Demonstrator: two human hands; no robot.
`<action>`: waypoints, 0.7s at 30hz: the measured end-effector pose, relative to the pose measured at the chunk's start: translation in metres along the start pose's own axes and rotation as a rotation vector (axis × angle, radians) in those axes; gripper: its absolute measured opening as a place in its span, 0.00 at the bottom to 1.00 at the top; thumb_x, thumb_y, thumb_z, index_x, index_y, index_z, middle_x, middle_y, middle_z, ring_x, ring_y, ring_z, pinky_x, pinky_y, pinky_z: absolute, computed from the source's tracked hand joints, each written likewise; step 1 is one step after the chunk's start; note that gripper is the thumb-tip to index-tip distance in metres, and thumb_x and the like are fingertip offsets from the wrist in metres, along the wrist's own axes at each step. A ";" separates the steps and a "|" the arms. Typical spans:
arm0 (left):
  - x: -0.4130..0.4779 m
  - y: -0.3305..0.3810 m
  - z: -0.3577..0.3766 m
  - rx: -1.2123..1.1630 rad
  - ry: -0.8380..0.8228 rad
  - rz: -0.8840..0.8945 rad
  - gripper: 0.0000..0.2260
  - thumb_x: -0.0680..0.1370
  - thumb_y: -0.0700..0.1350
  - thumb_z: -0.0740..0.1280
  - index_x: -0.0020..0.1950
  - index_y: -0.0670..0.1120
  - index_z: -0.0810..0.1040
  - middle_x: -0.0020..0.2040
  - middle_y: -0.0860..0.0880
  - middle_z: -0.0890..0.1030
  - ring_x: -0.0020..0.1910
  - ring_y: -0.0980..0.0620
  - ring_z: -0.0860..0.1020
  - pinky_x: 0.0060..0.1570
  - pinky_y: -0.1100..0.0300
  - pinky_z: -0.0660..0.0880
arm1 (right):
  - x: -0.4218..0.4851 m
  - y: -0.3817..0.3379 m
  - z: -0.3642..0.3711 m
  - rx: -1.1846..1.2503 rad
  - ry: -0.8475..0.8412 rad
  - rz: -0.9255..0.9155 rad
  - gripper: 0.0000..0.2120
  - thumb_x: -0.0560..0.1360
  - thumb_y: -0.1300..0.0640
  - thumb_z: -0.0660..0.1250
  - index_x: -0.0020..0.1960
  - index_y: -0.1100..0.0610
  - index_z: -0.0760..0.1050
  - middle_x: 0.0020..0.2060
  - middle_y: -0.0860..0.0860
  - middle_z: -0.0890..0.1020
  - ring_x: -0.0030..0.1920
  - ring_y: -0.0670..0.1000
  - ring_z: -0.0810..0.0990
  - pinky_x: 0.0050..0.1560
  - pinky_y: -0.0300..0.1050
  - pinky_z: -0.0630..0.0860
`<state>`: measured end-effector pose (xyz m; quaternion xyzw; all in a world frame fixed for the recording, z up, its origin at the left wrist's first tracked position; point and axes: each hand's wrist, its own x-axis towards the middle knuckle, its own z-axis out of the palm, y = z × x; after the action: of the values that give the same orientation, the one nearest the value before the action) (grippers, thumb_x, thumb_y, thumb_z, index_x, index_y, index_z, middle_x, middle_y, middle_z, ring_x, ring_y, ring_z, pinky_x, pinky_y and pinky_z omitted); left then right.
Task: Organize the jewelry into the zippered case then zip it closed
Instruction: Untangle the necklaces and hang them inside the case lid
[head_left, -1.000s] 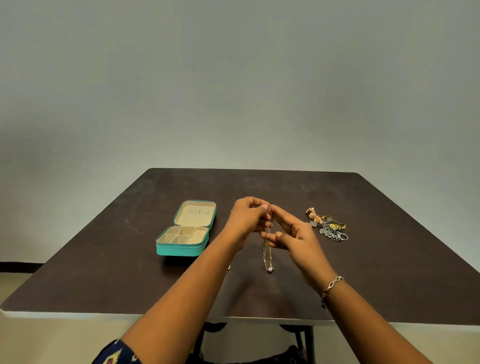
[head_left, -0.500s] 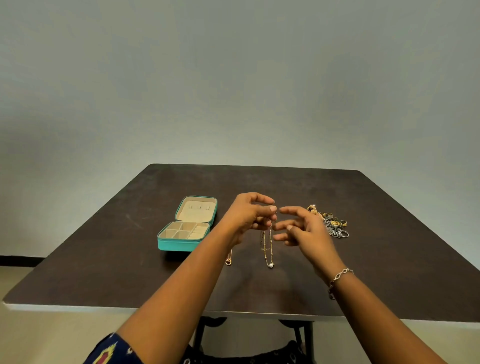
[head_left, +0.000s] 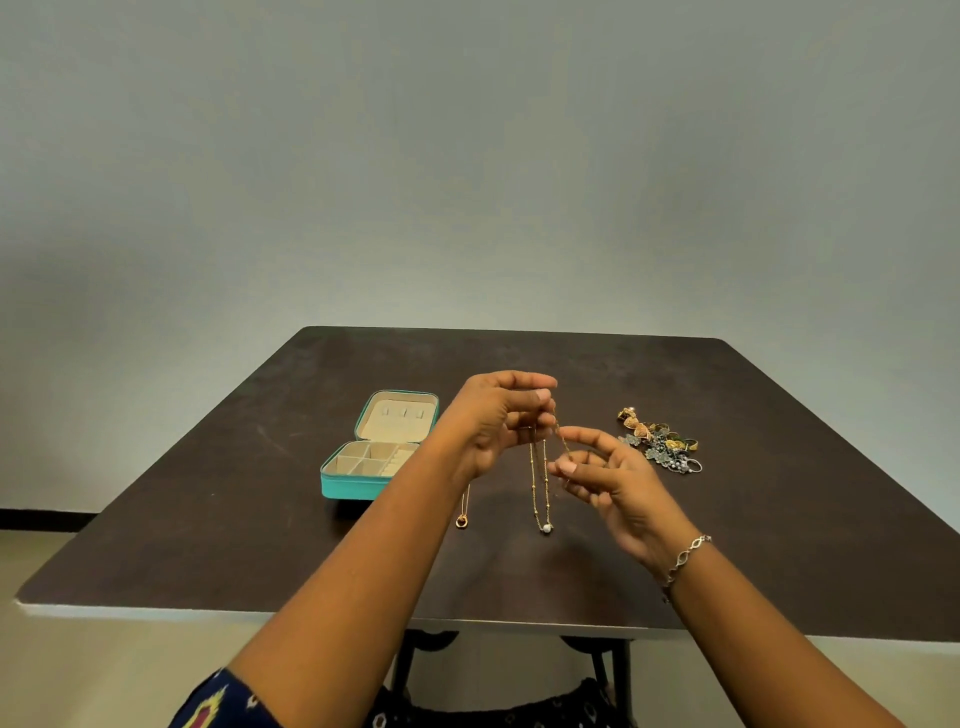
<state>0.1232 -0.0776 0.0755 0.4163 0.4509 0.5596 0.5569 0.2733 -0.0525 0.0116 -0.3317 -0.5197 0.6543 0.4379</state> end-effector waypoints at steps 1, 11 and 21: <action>0.000 0.001 -0.002 -0.031 0.019 0.011 0.07 0.76 0.32 0.62 0.44 0.41 0.77 0.30 0.48 0.78 0.27 0.55 0.77 0.35 0.61 0.78 | 0.000 0.001 -0.002 0.021 0.008 0.022 0.16 0.69 0.73 0.64 0.52 0.58 0.74 0.32 0.51 0.80 0.37 0.47 0.82 0.41 0.38 0.76; 0.001 -0.014 -0.022 -0.029 0.225 -0.044 0.05 0.74 0.33 0.66 0.40 0.40 0.77 0.24 0.51 0.77 0.22 0.57 0.75 0.31 0.63 0.78 | 0.001 -0.004 -0.010 0.217 0.085 0.182 0.12 0.71 0.72 0.62 0.50 0.59 0.74 0.30 0.54 0.82 0.32 0.50 0.82 0.36 0.41 0.80; -0.002 -0.040 -0.026 -0.034 0.339 -0.071 0.05 0.74 0.31 0.65 0.39 0.38 0.77 0.34 0.44 0.77 0.27 0.54 0.77 0.37 0.59 0.80 | 0.001 -0.022 -0.010 0.395 0.091 0.241 0.11 0.73 0.72 0.60 0.48 0.58 0.73 0.30 0.53 0.83 0.31 0.50 0.83 0.35 0.44 0.81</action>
<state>0.1081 -0.0819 0.0306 0.2904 0.5434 0.6093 0.4992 0.2862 -0.0458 0.0301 -0.3285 -0.3179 0.7752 0.4360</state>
